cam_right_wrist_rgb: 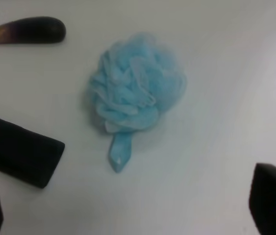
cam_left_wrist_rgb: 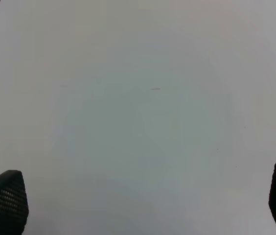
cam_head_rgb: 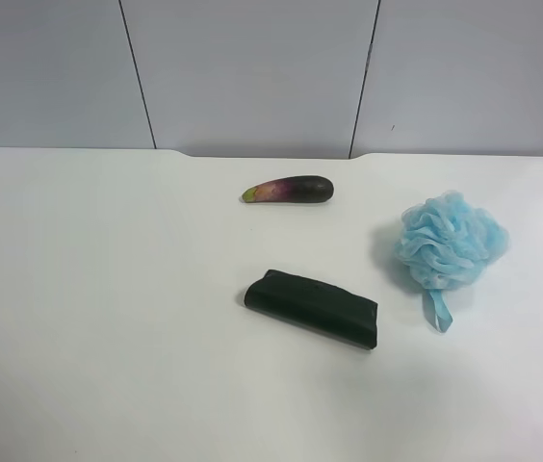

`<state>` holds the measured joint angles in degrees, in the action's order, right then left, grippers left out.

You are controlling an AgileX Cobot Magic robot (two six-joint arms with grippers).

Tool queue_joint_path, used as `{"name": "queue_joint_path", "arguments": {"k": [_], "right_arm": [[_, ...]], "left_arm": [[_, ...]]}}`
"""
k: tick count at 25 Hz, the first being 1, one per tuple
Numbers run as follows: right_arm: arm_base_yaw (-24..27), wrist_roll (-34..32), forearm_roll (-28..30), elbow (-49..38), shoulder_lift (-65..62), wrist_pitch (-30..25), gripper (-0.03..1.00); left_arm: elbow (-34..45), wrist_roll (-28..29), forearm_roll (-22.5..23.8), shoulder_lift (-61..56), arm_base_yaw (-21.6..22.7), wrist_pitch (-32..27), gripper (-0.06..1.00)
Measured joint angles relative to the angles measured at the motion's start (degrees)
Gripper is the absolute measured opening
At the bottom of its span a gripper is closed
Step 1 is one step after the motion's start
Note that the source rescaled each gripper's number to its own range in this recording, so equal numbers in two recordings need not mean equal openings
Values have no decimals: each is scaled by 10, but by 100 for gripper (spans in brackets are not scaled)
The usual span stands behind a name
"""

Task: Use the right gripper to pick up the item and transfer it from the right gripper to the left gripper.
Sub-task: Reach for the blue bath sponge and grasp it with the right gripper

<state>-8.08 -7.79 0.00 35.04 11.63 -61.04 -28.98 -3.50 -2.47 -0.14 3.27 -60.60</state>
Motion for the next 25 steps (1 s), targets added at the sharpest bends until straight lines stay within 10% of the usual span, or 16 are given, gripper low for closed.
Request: {"name": "queue_joint_path", "arguments": {"k": [25], "right_arm": [[0,-1,33,314,753,39,100]], "left_arm": [[0,0,0,0,0,0,100]]}}
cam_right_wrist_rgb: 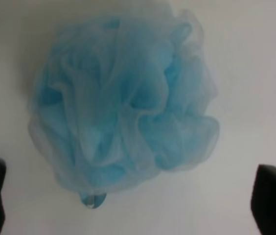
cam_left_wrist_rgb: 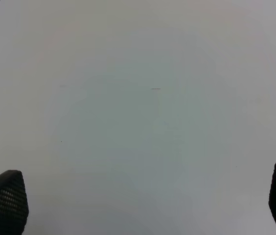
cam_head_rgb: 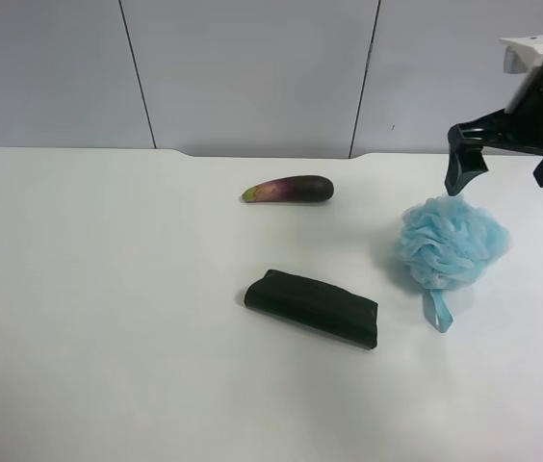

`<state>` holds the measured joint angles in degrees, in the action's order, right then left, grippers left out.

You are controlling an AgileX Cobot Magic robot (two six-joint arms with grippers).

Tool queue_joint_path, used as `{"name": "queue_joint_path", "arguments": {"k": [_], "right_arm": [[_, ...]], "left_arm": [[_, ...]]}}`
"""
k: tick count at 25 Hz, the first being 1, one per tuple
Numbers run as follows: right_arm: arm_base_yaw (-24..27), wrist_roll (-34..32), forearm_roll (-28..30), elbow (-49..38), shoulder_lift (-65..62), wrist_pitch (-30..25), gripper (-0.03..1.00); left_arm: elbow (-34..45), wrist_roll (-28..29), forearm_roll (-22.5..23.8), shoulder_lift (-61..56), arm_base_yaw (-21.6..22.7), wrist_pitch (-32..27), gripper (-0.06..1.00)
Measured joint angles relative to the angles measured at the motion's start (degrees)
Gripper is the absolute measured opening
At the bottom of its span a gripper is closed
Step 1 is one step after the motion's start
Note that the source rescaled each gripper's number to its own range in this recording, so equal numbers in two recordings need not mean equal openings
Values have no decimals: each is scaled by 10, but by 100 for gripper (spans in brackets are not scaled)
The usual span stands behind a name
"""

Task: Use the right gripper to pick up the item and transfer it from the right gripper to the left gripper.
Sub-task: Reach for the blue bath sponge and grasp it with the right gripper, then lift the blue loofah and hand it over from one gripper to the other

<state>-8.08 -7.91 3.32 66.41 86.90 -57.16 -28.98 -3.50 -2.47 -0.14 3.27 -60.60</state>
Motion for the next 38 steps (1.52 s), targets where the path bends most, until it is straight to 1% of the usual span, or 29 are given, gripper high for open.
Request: {"name": "queue_joint_path", "arguments": {"k": [4,14,16,18,19,22,24,25,29,34,38], "right_arm": [[0,0,3,29,65,10,100],[0,5,3,32,201,19,100],[0,6,4,32,217,28,97],[0,6,5,32,231,33,88],[0,6,5,32,236,35,81],[0,10,9,32,244,41,51],[0,11,13,32,244,43,21],[0,11,16,32,244,45,15],[0,11,23,33,244,50,14],[0,13,22,33,230,35,12],[0,15,11,33,194,28,8]], "left_arm": [[0,0,0,0,0,0,100],[0,0,0,0,0,0,100],[0,0,0,0,0,0,100],[0,0,0,0,0,0,100],[0,0,0,0,0,0,100],[0,0,0,0,0,0,100],[0,0,0,0,0,0,100],[0,0,0,0,0,0,100],[0,0,0,0,0,0,100],[0,0,0,0,0,0,100],[0,0,0,0,0,0,100]]}}
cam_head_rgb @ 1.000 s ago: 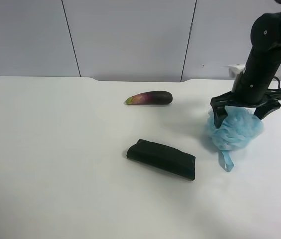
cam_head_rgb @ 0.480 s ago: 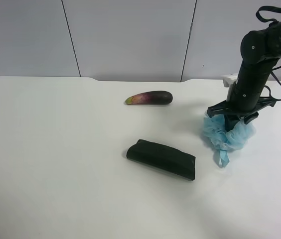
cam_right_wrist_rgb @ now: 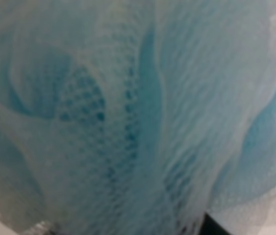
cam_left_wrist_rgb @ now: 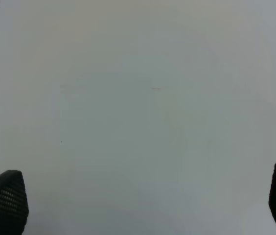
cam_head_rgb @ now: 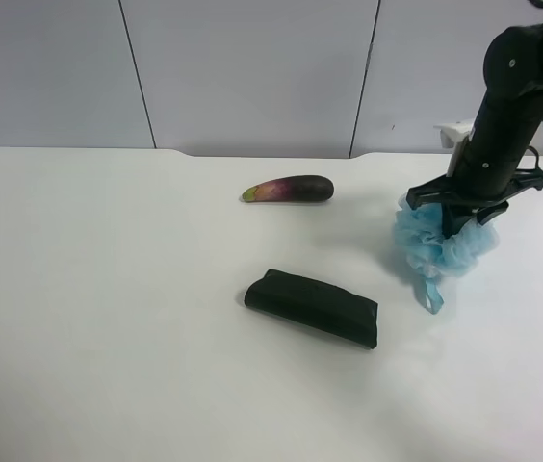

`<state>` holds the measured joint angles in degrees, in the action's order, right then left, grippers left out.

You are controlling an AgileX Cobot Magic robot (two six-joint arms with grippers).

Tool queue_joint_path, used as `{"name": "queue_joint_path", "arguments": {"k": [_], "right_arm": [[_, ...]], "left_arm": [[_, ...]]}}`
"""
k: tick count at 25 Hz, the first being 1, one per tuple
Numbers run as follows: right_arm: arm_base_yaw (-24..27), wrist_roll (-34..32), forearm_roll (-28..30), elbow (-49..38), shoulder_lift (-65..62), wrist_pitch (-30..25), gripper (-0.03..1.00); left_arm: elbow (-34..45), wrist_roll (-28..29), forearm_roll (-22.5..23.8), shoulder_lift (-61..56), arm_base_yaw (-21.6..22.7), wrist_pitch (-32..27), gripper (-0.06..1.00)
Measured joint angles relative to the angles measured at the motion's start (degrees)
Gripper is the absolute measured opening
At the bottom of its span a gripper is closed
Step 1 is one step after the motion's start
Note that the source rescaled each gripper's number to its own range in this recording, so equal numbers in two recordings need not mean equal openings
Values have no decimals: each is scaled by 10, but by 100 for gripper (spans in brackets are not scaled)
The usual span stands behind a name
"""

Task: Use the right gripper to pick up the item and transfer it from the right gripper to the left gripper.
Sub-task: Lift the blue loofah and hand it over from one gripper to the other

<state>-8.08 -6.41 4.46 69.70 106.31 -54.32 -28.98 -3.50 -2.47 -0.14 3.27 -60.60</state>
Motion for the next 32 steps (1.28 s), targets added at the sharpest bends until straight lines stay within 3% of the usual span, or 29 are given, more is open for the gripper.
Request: {"name": "queue_joint_path", "arguments": {"k": [6,10,23,27,32], "right_arm": [[0,41,-68,0,-91,-17,5],[-27,64,-97,0,-146,-18,5],[-220,156,-158,22,-187,-34,2],[-278,177,-158,46,-188,-34,2],[-340,221,-172,60,-188,-39,2]], "left_arm": [[0,0,0,0,0,-1,100],[0,0,0,0,0,-1,100],[-18,-12,-4,49,-2,-8,100],[-47,-24,-31,107,-31,-8,100],[-78,-61,-58,157,-111,-13,100]]}}
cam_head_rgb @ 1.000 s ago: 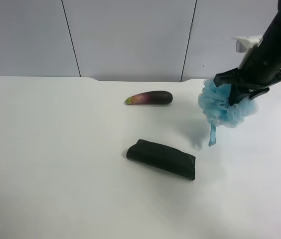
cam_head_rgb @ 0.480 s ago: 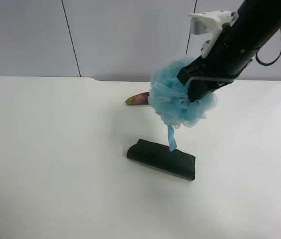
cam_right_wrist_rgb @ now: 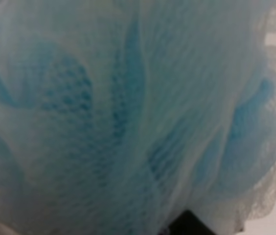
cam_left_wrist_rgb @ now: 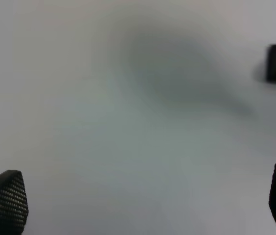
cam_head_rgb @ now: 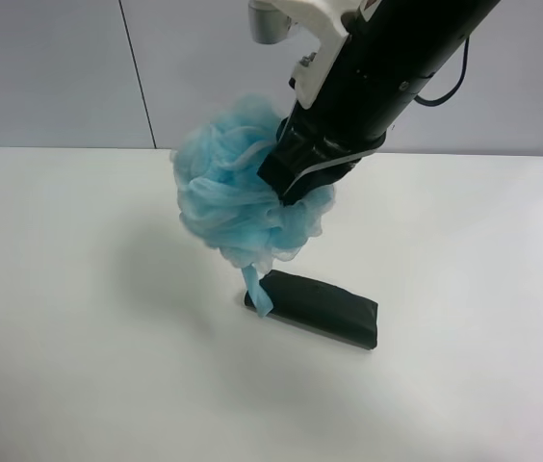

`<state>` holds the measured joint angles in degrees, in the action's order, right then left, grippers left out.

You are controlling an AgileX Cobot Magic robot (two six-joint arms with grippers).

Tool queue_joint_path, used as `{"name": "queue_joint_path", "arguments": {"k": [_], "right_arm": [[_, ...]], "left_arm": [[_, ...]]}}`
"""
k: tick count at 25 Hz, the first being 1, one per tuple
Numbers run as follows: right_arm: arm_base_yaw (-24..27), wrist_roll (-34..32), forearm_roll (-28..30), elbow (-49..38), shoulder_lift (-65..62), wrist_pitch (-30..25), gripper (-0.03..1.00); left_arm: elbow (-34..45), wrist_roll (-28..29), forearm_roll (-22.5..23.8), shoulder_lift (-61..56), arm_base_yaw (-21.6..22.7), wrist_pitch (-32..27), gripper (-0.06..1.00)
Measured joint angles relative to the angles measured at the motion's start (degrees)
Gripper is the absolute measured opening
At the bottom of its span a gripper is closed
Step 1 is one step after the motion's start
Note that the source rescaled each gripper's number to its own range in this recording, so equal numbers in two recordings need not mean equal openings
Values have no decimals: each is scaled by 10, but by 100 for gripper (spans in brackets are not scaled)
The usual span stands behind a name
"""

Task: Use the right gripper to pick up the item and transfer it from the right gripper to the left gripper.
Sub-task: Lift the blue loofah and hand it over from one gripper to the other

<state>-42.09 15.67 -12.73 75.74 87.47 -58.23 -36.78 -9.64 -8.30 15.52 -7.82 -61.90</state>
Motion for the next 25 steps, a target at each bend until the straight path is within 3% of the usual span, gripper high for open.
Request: {"name": "queue_joint_path", "arguments": {"k": [12,25], "right_arm": [[-6,119,-167,0,0,3,1],[-6,160,-313,1,6,7,1]], "left_arm": [[-39,-79,-5,151,-205,11,100],[-41,-129,-1,300,-311,148,100]]}}
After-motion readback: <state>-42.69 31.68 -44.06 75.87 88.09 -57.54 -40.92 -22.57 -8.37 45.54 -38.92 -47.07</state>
